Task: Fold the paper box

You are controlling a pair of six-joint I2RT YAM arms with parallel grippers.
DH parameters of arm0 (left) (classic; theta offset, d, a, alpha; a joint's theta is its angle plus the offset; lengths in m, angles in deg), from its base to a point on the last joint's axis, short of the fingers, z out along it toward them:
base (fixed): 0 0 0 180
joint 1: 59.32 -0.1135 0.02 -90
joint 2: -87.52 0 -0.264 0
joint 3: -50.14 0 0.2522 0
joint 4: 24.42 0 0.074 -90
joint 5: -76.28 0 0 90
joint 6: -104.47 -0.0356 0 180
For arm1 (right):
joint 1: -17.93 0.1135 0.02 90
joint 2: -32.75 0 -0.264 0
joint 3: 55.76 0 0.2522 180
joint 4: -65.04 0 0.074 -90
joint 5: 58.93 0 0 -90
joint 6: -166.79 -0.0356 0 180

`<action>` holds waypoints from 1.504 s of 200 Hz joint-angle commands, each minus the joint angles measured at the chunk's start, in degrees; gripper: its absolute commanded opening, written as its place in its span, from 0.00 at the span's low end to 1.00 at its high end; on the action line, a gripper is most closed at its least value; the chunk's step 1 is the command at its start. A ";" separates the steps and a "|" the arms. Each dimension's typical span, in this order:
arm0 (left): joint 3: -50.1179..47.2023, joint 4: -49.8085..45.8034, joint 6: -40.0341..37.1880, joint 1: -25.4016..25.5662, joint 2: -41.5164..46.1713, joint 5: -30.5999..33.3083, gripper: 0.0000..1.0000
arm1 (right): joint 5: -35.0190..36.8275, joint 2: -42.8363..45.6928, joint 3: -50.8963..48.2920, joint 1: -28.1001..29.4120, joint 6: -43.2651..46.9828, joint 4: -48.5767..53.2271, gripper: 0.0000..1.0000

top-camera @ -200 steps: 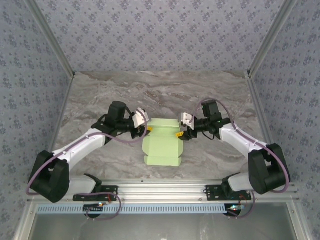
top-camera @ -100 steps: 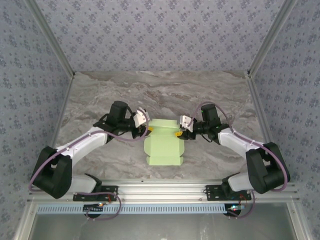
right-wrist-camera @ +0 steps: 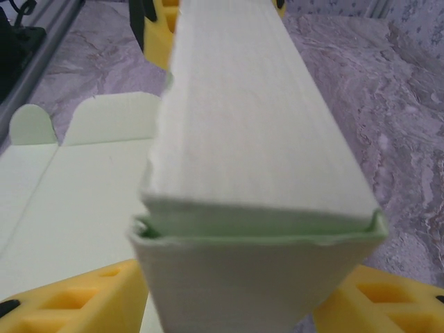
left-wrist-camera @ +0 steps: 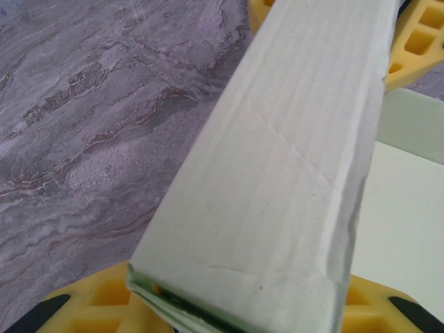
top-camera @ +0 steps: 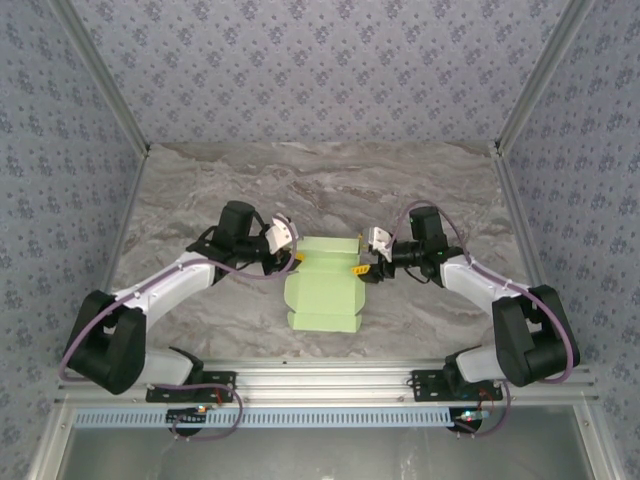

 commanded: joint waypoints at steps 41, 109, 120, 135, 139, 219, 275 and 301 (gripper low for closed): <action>1.28 2.08 -0.25 -0.25 -2.74 -2.79 0.24 | -1.22 0.35 3.07 0.58 -5.97 -0.53 0.52; 1.01 3.24 0.21 -0.06 -3.46 -2.84 0.24 | 7.55 -0.39 2.10 0.72 -5.64 -2.55 0.26; 0.18 5.11 0.21 0.54 -3.69 -2.17 0.24 | 8.76 -0.60 1.80 0.89 -6.60 -3.87 0.26; -0.26 6.83 0.52 1.32 -4.70 -0.65 0.24 | 9.95 -0.80 0.58 1.43 -9.19 -7.03 0.41; -0.26 7.02 0.69 1.57 -4.97 -0.14 0.24 | 9.40 -0.88 0.41 1.43 -9.27 -7.11 0.44; -5.18 14.90 2.33 2.38 -4.88 12.85 0.24 | 8.36 2.62 -4.79 -2.48 -19.33 -15.23 0.59; -6.26 23.31 10.40 5.41 -9.19 18.33 0.24 | 33.32 9.30 -1.76 -2.02 -51.48 -17.52 0.62; -6.01 25.12 11.63 9.29 -12.94 22.53 0.25 | 41.97 7.88 7.85 -3.50 -67.38 5.82 0.65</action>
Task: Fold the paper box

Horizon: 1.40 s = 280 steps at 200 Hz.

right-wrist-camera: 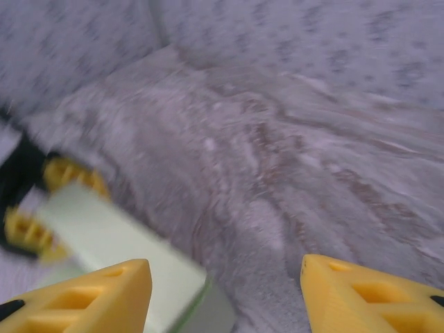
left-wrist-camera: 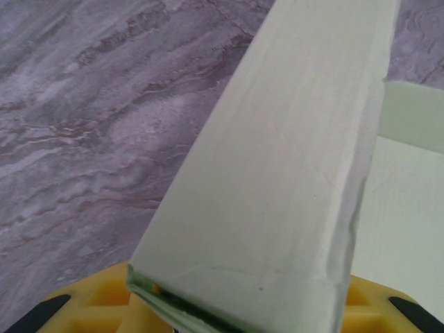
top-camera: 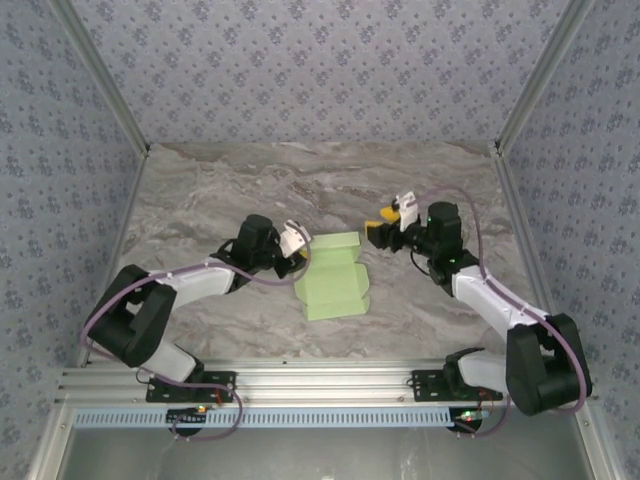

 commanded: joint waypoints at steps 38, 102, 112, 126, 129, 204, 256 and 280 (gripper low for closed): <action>-2.80 11.22 8.86 4.57 -4.96 7.58 0.25 | 3.33 -7.71 16.52 -2.57 -16.65 33.48 0.58; -3.54 12.68 7.06 5.90 -6.88 9.58 0.25 | -10.15 -15.20 14.10 -1.90 -20.88 29.95 0.48; -3.73 13.07 7.10 5.98 -6.99 9.53 0.26 | -10.71 -16.06 14.23 -1.90 -20.72 29.57 0.48; -3.67 13.41 6.95 5.95 -7.41 9.59 0.26 | -10.95 -17.29 14.67 -1.91 -20.03 29.45 0.47; -3.54 13.22 6.78 5.99 -7.44 9.72 0.27 | -10.81 -17.48 14.61 -1.89 -19.95 29.32 0.47; -1.63 11.15 7.70 5.98 -8.35 8.18 0.30 | -7.59 -24.40 13.23 -2.68 -18.77 27.10 0.35; 0.05 10.47 10.20 5.37 -9.72 8.44 0.30 | -7.80 -19.97 12.55 -2.59 -17.39 24.60 0.39; 0.95 8.77 18.68 2.47 -8.86 8.12 0.30 | -3.38 -13.13 9.81 -2.67 -15.89 21.51 0.46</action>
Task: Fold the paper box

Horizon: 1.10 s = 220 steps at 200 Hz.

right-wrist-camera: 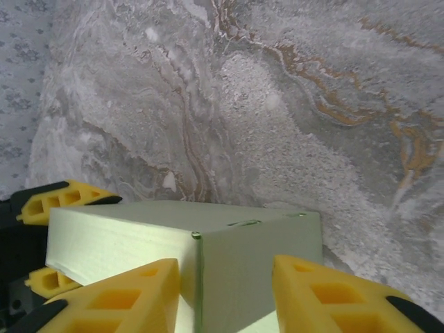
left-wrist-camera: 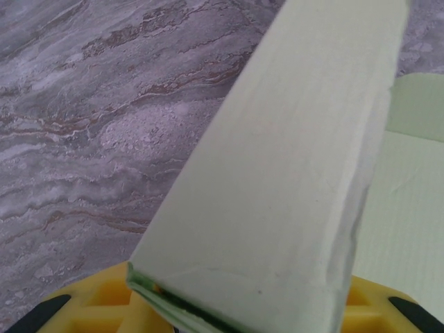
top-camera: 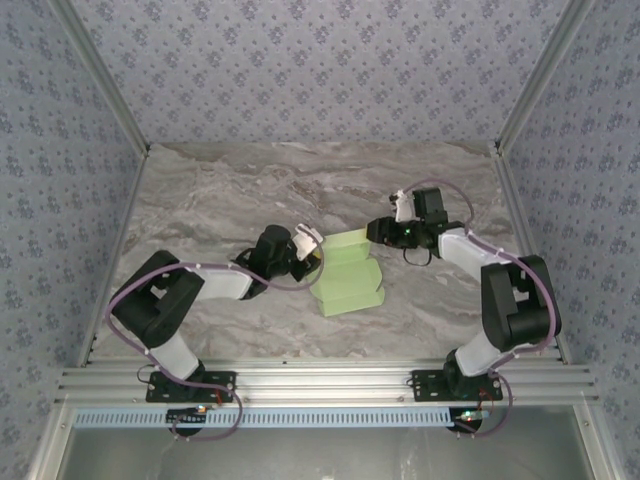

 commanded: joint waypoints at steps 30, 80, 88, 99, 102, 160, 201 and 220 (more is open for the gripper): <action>0.74 -1.49 12.95 -3.97 0.27 -4.67 0.30 | 12.05 12.82 -3.79 -0.09 2.07 0.88 0.48; -3.47 10.55 34.02 -5.56 1.64 -4.78 0.29 | 20.79 27.35 -4.68 0.41 -14.28 12.19 0.55; -4.00 12.20 36.08 -5.56 2.12 -3.96 0.29 | 19.63 28.18 -5.72 0.58 -18.01 12.29 0.56; -4.07 12.80 38.08 -5.58 2.70 -2.74 0.29 | 17.42 28.49 -6.88 1.03 -21.79 12.77 0.59; -3.92 12.74 38.55 -5.56 2.79 -2.45 0.29 | 17.14 28.58 -7.27 1.21 -22.68 12.90 0.60; -4.77 13.31 42.84 -4.38 5.06 4.54 0.29 | 18.28 30.14 -13.58 8.46 -42.13 6.64 0.66; -5.48 19.42 45.15 -3.07 3.03 2.25 0.29 | 15.33 23.44 -12.79 11.63 -46.28 -4.03 0.54; -5.96 20.56 46.27 -2.77 2.92 2.43 0.29 | 15.70 21.70 -11.55 12.03 -45.18 -3.46 0.45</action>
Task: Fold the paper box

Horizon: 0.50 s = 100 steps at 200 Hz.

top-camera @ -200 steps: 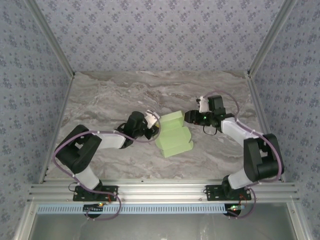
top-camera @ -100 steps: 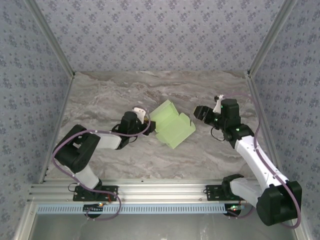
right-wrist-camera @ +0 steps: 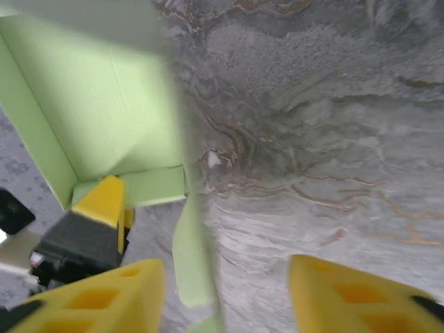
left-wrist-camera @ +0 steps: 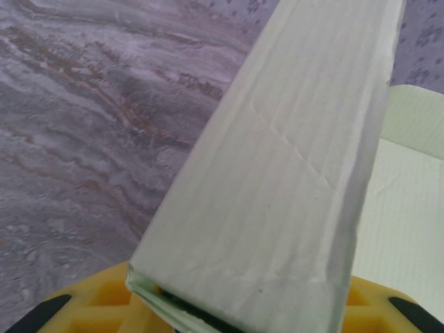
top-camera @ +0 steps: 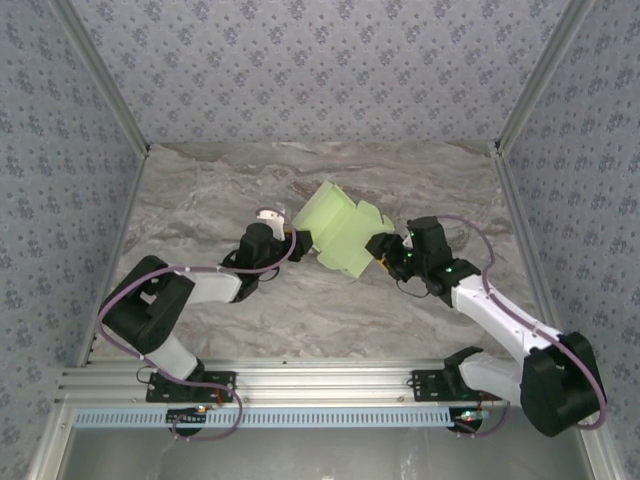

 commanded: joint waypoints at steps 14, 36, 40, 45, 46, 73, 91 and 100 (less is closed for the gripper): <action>-0.86 5.56 3.89 0.68 -0.28 0.29 0.30 | 1.31 -2.58 3.61 0.75 1.44 -0.18 0.32; -1.68 7.23 6.08 1.21 0.29 1.49 0.37 | 1.80 -4.79 6.89 0.76 8.54 3.92 0.21; -1.68 7.15 6.22 1.29 0.33 1.77 0.44 | 1.89 -5.16 7.51 0.78 9.96 4.72 0.19; -1.73 6.94 6.50 1.41 0.53 2.26 0.54 | 2.41 -5.57 8.43 0.83 11.73 6.20 0.18; -1.70 6.91 6.56 1.36 0.54 2.35 0.55 | 2.51 -5.68 8.57 0.87 12.14 6.50 0.18; -4.48 8.55 8.00 1.40 3.48 3.84 0.99 | 7.09 -8.04 14.88 0.48 25.46 15.67 0.10; -4.90 4.95 7.08 1.61 7.92 0.52 0.99 | 7.22 -8.92 18.79 -0.40 33.91 19.50 0.07; -4.52 0.69 5.62 2.12 11.36 -0.59 0.99 | 7.73 -9.33 20.65 -0.62 37.40 21.63 0.03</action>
